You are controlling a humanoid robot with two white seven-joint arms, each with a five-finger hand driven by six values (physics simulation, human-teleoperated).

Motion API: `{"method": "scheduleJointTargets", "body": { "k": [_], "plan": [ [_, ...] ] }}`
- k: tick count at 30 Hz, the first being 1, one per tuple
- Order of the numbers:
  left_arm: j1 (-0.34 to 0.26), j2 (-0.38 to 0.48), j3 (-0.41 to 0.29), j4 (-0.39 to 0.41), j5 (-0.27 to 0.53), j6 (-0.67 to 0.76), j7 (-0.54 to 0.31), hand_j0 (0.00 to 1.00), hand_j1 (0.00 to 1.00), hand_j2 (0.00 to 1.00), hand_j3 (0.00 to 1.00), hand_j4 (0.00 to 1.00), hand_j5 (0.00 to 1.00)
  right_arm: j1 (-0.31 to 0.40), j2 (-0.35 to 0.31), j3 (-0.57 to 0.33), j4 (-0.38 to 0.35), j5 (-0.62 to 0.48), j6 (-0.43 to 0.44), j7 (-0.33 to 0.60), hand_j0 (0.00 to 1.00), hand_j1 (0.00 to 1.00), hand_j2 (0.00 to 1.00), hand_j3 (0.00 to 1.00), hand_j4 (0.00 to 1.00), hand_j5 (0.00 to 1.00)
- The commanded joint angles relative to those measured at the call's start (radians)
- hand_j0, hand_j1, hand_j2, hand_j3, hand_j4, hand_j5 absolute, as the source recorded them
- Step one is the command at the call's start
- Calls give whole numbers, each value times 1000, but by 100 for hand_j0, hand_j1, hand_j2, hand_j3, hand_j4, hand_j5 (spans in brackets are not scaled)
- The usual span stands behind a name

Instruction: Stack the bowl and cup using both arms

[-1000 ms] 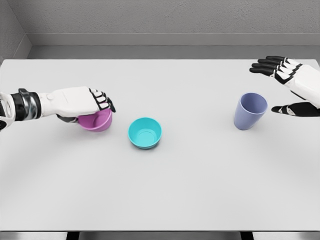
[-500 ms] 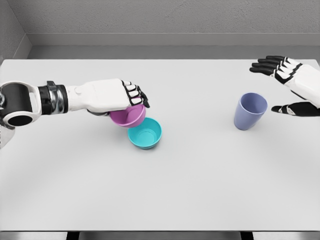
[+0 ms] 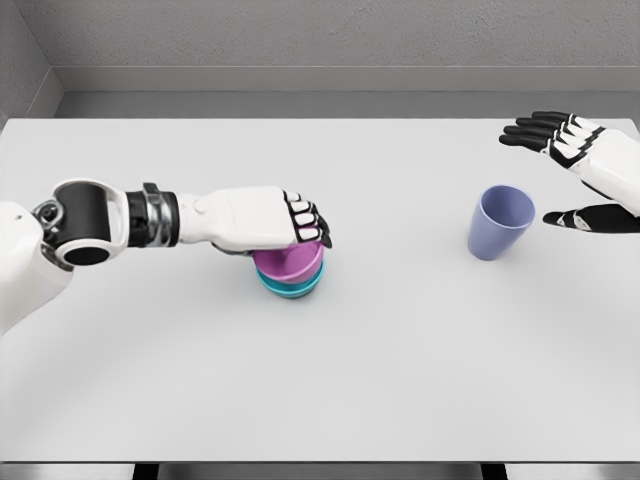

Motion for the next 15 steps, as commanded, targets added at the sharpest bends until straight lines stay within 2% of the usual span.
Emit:
{"method": "scheduleJointTargets", "body": {
  "k": [1, 9, 11, 12, 13, 14, 15],
  "plan": [
    [0, 0, -5, 1, 3, 3, 1, 46, 46, 46, 46, 46, 46, 0, -1, -1, 0, -7, 1, -1, 100, 100, 100, 100, 100, 100],
    [-2, 4, -5, 7, -23, 3, -1, 47, 47, 47, 47, 47, 47, 2, -3, 1, 3, -10, 1, -1, 100, 100, 100, 100, 100, 100],
    [-2, 4, -5, 7, -23, 3, -1, 50, 50, 50, 50, 50, 50, 9, -12, 1, 3, -8, 1, -1, 100, 100, 100, 100, 100, 100],
    [-2, 4, -4, 7, -21, 3, -1, 60, 60, 60, 60, 60, 60, 9, -12, 1, 3, -8, 1, -1, 100, 100, 100, 100, 100, 100],
    [-2, 3, -4, 7, -20, 3, 2, 85, 85, 85, 85, 85, 85, 9, -12, -1, 3, -8, 1, -1, 100, 100, 100, 100, 100, 100],
    [-2, 3, -4, 7, -20, 3, 1, 100, 100, 100, 100, 100, 100, 9, -12, -1, 3, -8, 1, -1, 100, 100, 100, 100, 100, 100],
    [-2, 4, -4, 7, -21, 3, 1, 100, 100, 100, 100, 100, 100, 9, -13, 1, 3, -8, 1, -1, 100, 100, 100, 100, 100, 100]
  ]
}}
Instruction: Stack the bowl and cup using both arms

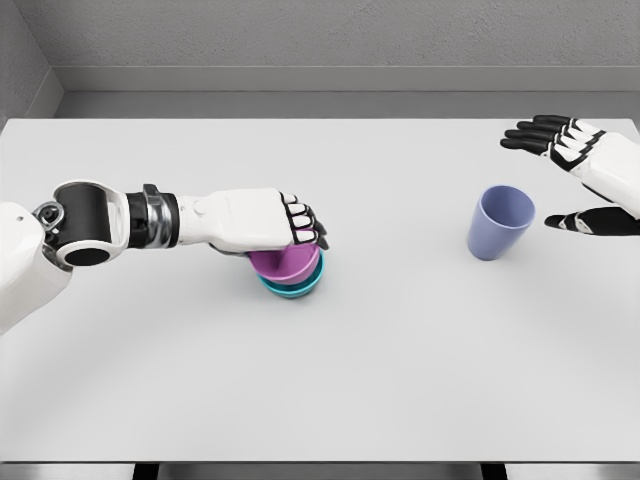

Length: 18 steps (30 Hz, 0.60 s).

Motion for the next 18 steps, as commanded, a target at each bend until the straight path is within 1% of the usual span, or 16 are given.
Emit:
{"method": "scheduleJointTargets", "body": {
  "k": [1, 8, 9, 11, 12, 13, 14, 15, 16, 17, 18],
  "plan": [
    [0, 1, 1, 0, 2, 2, -1, 100, 100, 100, 100, 100, 100, 0, -4, 0, 0, -7, 1, -1, 100, 100, 100, 100, 100, 100],
    [-15, 7, 1, 0, 3, 2, -1, 100, 100, 100, 100, 100, 100, 0, -7, 0, 0, -7, 1, -1, 100, 100, 100, 100, 100, 100],
    [-23, 15, 1, 0, 5, 2, 1, 100, 100, 100, 100, 100, 100, 0, -8, 0, 2, -8, 1, -1, 100, 100, 100, 100, 100, 100],
    [-23, 50, 6, 0, 11, 2, 3, 100, 100, 100, 100, 100, 100, 21, -24, 0, -3, -7, 1, -1, 100, 100, 100, 100, 100, 100],
    [-23, 64, 9, 2, 13, 2, 4, 100, 100, 100, 100, 100, 100, 21, -34, -1, -3, -5, 1, 7, 100, 100, 100, 100, 100, 100],
    [-23, 79, 16, 3, 19, 2, 6, 100, 100, 100, 100, 100, 100, 17, -39, -13, -3, -5, 1, 55, 100, 100, 100, 100, 100, 100],
    [-23, 105, 35, 28, 80, 2, 7, 100, 100, 100, 100, 100, 100, 17, -39, -46, -3, -10, 1, 85, 100, 100, 100, 100, 100, 100],
    [-21, 139, 61, 61, 152, 2, 6, 100, 100, 100, 100, 100, 100, 18, -47, -69, -3, -8, 1, 88, 100, 100, 100, 100, 100, 100],
    [-23, 167, 69, 66, 189, 2, 6, 100, 100, 100, 100, 100, 100, 14, -47, -73, -3, -5, 1, 107, 100, 100, 100, 100, 100, 100],
    [-21, 193, 92, 69, 221, 2, 6, 100, 100, 100, 100, 100, 100, 5, -45, -83, -1, -11, 1, 214, 100, 100, 100, 100, 100, 100],
    [-18, 219, 113, 94, 252, 2, 7, 100, 100, 100, 100, 100, 100, 3, -45, -113, -3, -13, 1, 294, 100, 100, 100, 100, 100, 100]
  ]
}}
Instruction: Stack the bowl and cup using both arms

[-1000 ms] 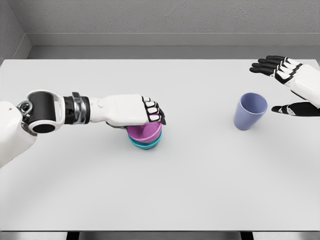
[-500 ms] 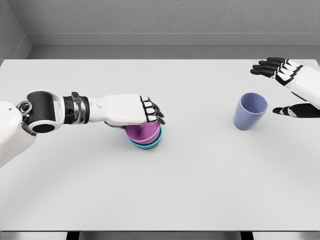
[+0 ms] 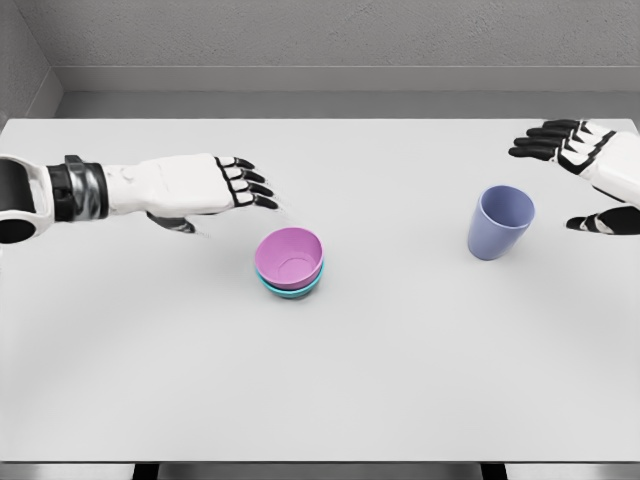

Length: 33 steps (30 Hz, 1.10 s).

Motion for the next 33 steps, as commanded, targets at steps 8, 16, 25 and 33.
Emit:
{"method": "scheduleJointTargets", "body": {
  "k": [8, 16, 25, 33],
  "plan": [
    [12, 124, 43, 154, 136, 2, 3, 100, 100, 100, 100, 100, 100, -104, 32, -26, 4, -11, 1, 358, 100, 100, 100, 100, 100, 100],
    [12, 138, 43, 238, 146, 2, 2, 100, 100, 100, 100, 100, 100, -192, 49, 61, 30, -17, 70, 354, 100, 100, 100, 100, 100, 100],
    [14, 138, 42, 251, 149, 2, 0, 100, 100, 100, 100, 100, 100, -405, 130, 366, 64, -19, 141, 358, 100, 100, 100, 100, 100, 100],
    [14, 135, 39, 249, 147, 2, 0, 100, 100, 100, 100, 100, 100, -419, 119, 366, 134, -59, 268, 358, 100, 100, 100, 100, 100, 100]
  ]
}}
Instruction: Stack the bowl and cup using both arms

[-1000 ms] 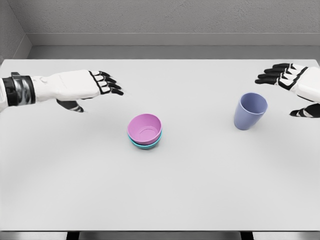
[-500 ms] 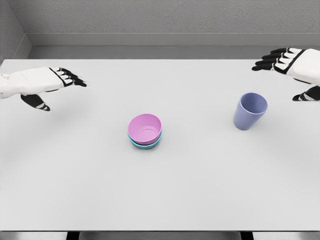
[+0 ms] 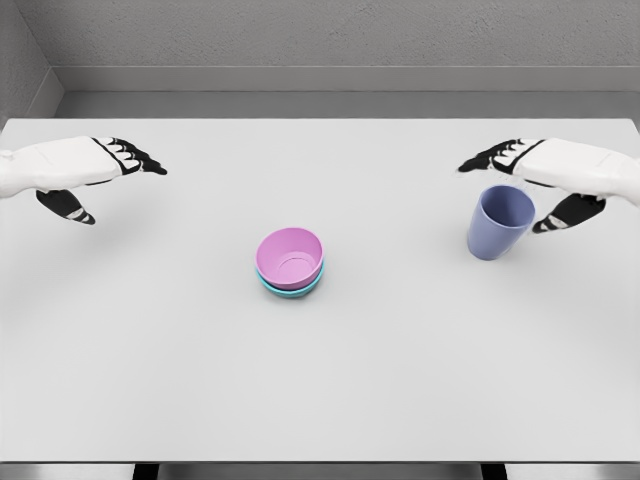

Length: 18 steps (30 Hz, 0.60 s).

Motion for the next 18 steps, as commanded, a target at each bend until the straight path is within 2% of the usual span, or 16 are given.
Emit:
{"method": "scheduleJointTargets", "body": {
  "k": [1, 9, 18],
  "plan": [
    [0, 0, 0, 0, 5, 2, 0, 100, 100, 100, 100, 100, 100, -2, 0, 3, 15, -11, 44, 0, 100, 100, 100, 100, 100, 100],
    [5, -1, 0, 0, 3, 2, -1, 100, 100, 100, 100, 100, 100, -18, 8, 25, 30, -3, 58, 0, 100, 100, 100, 100, 100, 100],
    [5, -4, 0, -2, 2, 2, -1, 100, 100, 100, 100, 100, 100, -60, 22, 120, 75, 8, 54, 0, 100, 100, 100, 100, 100, 100]
  ]
}}
